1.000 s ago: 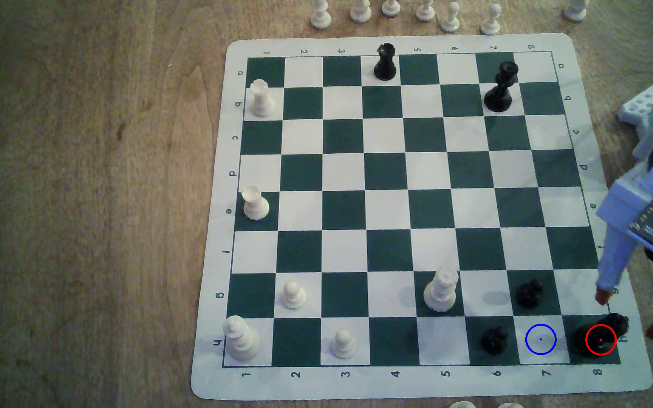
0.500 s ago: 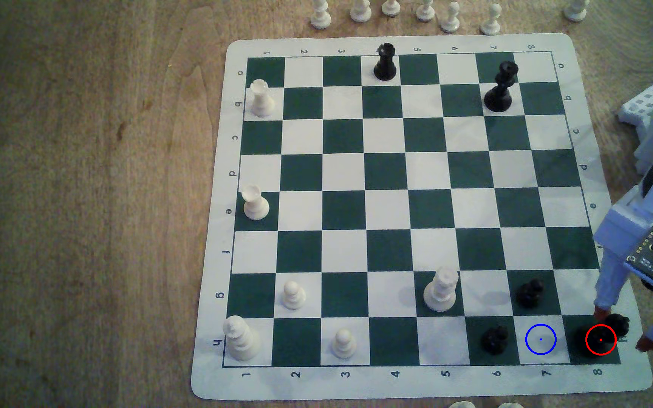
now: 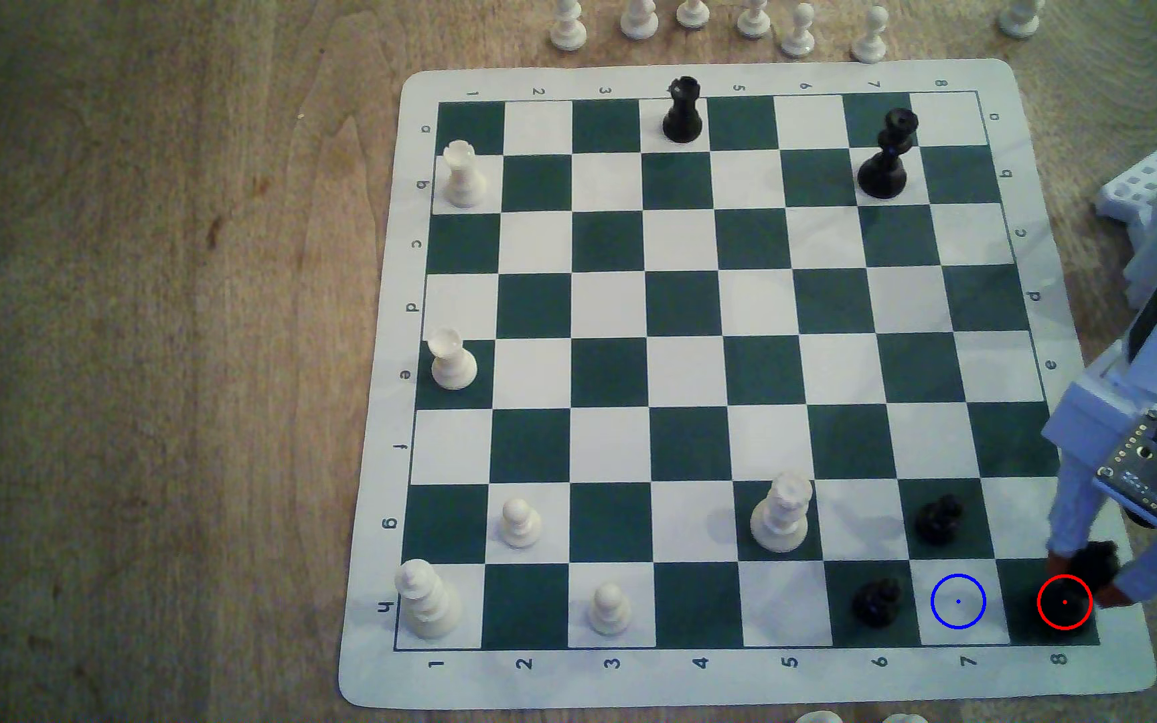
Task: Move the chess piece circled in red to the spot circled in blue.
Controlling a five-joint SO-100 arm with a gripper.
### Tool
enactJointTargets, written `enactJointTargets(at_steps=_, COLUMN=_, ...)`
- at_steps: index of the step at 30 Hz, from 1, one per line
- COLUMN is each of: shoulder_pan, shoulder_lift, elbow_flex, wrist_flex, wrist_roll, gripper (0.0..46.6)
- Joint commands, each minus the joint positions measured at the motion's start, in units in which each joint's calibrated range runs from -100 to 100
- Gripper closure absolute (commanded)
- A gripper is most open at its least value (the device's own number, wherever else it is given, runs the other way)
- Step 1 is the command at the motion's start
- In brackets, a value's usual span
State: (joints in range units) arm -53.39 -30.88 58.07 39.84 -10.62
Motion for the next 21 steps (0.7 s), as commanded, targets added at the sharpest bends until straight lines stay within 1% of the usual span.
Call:
enactJointTargets(at_steps=1, shoulder_pan=0.4, shoulder_lift=-0.4, elbow_flex=-0.4, wrist_flex=-0.9, wrist_roll=0.1, gripper=44.8)
enactJointTargets(at_steps=4, shoulder_pan=0.2, shoulder_lift=-0.4, elbow_flex=-0.2, wrist_flex=-0.9, wrist_roll=0.2, gripper=46.4)
enactJointTargets(at_steps=7, shoulder_pan=0.3, shoulder_lift=-1.0, elbow_flex=-0.5, wrist_flex=-0.8, wrist_roll=0.2, gripper=46.4)
enactJointTargets(at_steps=12, shoulder_pan=1.0, shoulder_lift=-3.3, elbow_flex=-6.1, wrist_flex=3.9, wrist_roll=0.2, gripper=46.4)
enactJointTargets(at_steps=16, shoulder_pan=3.2, shoulder_lift=-3.7, elbow_flex=-10.7, wrist_flex=4.9, wrist_roll=0.5, gripper=46.4)
enactJointTargets(at_steps=17, shoulder_pan=4.7, shoulder_lift=-3.3, elbow_flex=-12.3, wrist_flex=4.9, wrist_roll=0.6, gripper=46.4)
enactJointTargets(at_steps=21, shoulder_pan=7.3, shoulder_lift=-2.9, elbow_flex=-13.0, wrist_flex=3.8, wrist_roll=1.0, gripper=46.4)
